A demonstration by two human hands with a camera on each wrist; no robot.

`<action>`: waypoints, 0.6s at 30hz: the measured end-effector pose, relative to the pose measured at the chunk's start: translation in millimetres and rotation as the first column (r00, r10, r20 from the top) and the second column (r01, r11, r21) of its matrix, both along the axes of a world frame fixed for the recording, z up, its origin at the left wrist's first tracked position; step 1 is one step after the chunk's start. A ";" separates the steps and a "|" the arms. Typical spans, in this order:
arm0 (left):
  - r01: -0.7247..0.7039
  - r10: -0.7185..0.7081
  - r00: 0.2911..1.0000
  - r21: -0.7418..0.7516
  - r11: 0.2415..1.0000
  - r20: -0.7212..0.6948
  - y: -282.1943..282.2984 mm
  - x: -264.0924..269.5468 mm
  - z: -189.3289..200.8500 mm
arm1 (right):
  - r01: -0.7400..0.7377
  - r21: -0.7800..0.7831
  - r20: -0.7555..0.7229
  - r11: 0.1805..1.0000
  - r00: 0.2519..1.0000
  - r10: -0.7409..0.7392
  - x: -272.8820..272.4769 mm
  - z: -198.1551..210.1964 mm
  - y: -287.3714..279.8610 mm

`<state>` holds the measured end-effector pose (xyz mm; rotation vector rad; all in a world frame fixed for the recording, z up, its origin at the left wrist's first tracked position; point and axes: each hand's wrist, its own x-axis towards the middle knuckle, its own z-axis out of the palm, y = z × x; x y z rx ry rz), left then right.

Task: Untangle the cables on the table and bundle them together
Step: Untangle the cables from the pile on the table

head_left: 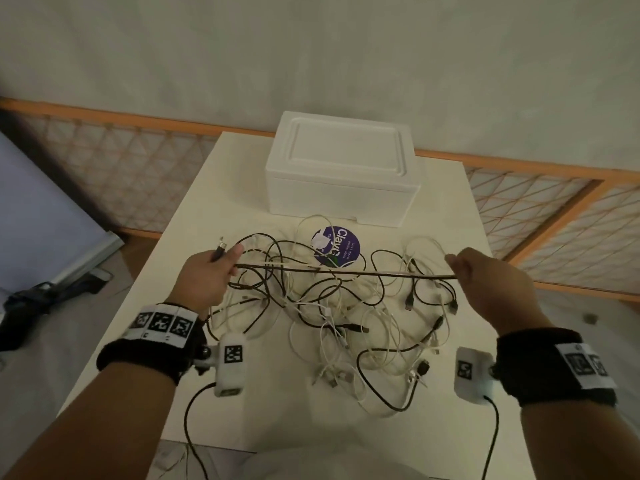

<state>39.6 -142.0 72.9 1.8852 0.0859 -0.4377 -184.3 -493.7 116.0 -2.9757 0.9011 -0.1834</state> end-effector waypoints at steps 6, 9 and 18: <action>0.038 -0.034 0.997 -0.062 0.997 0.074 -16.3 -11.6 7.8 | 0.153 0.060 -0.010 0.986 0.988 -0.152 -11.3 -43.8 -22.7; -0.015 0.012 1.000 -0.276 0.961 -0.015 -18.2 -12.7 14.6 | 0.330 0.070 -0.323 0.941 0.901 -0.291 -28.4 -59.4 -45.4; -0.030 -0.238 0.940 -0.754 0.656 -0.244 -58.9 -47.1 56.1 | -0.409 0.581 0.100 0.704 0.894 0.438 72.6 10.4 114.5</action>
